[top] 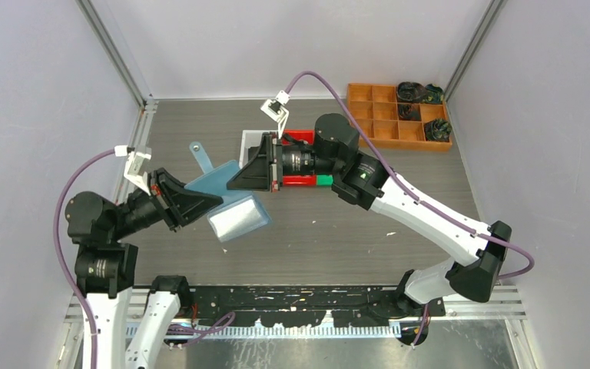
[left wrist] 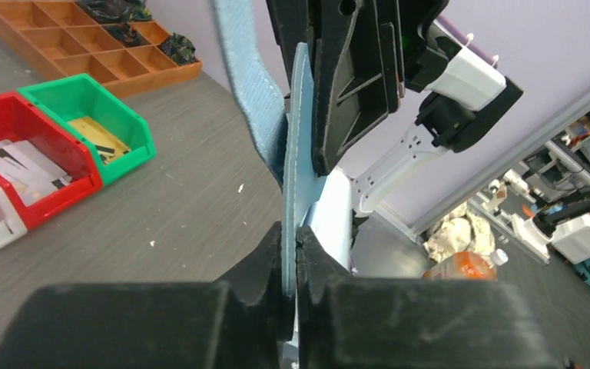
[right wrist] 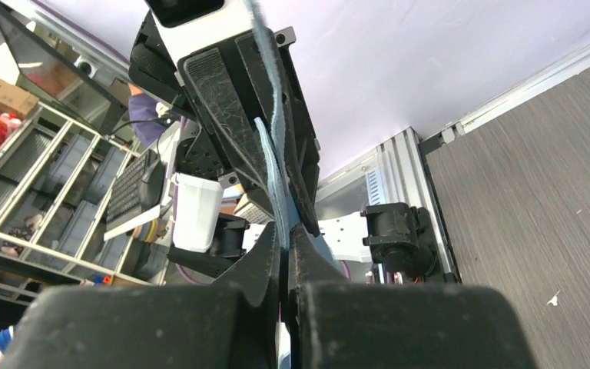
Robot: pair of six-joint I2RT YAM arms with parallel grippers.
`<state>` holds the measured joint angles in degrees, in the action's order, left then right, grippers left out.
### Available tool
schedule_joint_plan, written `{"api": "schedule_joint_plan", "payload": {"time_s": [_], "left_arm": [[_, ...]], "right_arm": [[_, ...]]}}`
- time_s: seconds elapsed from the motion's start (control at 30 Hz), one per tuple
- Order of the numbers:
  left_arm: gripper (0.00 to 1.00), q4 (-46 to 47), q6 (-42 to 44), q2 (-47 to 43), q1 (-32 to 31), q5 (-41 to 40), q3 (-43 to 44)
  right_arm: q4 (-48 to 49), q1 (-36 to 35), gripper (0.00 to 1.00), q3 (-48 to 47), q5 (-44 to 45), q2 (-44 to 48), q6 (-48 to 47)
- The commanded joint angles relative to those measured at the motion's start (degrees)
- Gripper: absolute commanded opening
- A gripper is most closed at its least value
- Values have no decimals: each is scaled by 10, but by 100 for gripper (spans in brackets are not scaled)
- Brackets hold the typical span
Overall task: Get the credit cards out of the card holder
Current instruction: Open the card holder.
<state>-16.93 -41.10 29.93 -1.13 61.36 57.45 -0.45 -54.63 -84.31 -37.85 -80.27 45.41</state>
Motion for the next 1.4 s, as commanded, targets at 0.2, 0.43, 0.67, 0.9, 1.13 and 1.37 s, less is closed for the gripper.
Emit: {"api": "schedule_joint_plan", "payload": {"time_s": [0.2, 0.43, 0.67, 0.9, 1.13, 1.37], "left_arm": [[0, 79, -58, 32, -1, 14, 30], [0, 141, -127, 56, -1, 59, 26], [0, 135, -129, 67, -1, 58, 38], [0, 137, -133, 67, -1, 53, 40], [0, 150, -148, 71, -1, 69, 36], [0, 154, -161, 74, -1, 74, 42]], "right_arm": [[36, 4, 58, 27, -4, 21, -17], [107, 4, 55, 126, -35, 83, -1], [175, 4, 59, 195, -47, 126, 33], [189, 3, 58, 239, -23, 153, 16], [184, 3, 49, 253, -15, 168, -18], [143, 2, 32, 218, -7, 147, -38]]}}
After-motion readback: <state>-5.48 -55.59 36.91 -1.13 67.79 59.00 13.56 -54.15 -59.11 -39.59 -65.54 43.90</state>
